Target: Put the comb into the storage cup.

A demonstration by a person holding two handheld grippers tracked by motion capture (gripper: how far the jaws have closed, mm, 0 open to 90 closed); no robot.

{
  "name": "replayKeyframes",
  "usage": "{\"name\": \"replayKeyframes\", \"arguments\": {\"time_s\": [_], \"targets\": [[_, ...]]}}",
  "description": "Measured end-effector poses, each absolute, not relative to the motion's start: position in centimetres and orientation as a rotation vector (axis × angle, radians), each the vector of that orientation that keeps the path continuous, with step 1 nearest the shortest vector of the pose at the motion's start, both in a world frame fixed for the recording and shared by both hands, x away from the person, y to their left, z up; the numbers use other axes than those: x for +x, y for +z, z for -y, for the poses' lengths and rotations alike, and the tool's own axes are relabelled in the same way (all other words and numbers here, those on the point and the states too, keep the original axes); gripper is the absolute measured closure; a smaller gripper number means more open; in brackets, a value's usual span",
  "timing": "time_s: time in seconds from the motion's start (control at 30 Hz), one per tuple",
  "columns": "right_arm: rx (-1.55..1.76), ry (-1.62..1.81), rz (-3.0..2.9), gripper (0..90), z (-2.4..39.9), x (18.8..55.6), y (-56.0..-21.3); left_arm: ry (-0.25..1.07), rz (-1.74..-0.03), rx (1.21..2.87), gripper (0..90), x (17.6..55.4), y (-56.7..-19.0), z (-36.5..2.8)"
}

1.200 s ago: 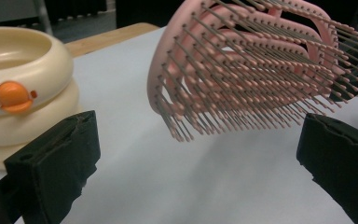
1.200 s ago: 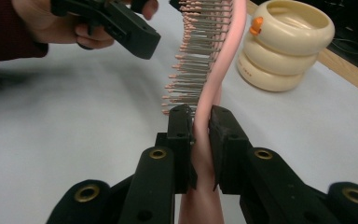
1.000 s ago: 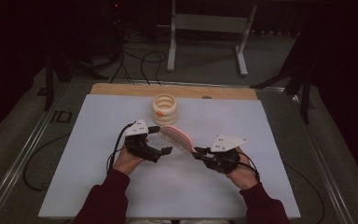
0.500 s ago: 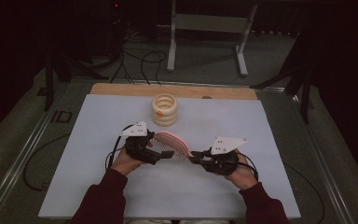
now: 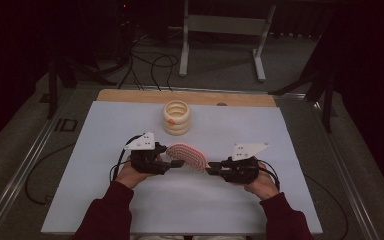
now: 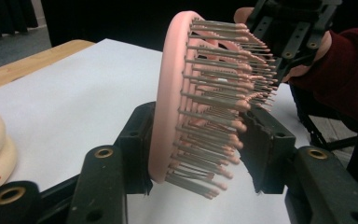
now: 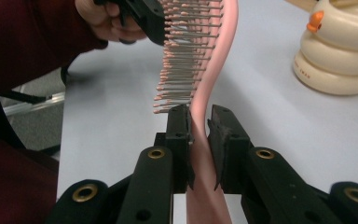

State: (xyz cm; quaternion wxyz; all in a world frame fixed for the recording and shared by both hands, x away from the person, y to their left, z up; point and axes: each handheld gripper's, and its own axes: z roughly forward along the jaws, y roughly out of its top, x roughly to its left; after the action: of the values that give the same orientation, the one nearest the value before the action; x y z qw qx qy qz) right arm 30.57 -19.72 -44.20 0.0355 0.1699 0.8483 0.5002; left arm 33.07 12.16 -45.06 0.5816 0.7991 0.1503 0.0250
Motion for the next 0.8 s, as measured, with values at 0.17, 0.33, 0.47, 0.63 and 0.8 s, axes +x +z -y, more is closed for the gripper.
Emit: {"name": "replayKeyframes", "arguments": {"time_s": [0.17,0.33,0.47,0.63,0.8], "targets": [[0.536,1.559,-2.606,76.1,19.9,30.9,-44.3,0.042,-0.342,1.835,59.6,32.9,-44.7,-12.6],[0.553,1.569,-2.613,75.1,19.9,31.2,-44.5,0.045,-0.339,1.803,64.9,32.7,-44.3,-12.8],[0.570,1.540,-2.620,75.2,19.6,31.3,-44.8,0.063,-0.341,1.797,66.4,32.6,-43.8,-12.7],[0.581,1.529,-2.613,74.8,19.3,31.6,-45.1,0.090,-0.352,1.806,66.9,32.5,-43.3,-12.6],[0.604,1.519,-2.604,69.9,19.2,31.7,-45.2,0.116,-0.366,1.814,67.1,32.5,-43.1,-12.6]]}}
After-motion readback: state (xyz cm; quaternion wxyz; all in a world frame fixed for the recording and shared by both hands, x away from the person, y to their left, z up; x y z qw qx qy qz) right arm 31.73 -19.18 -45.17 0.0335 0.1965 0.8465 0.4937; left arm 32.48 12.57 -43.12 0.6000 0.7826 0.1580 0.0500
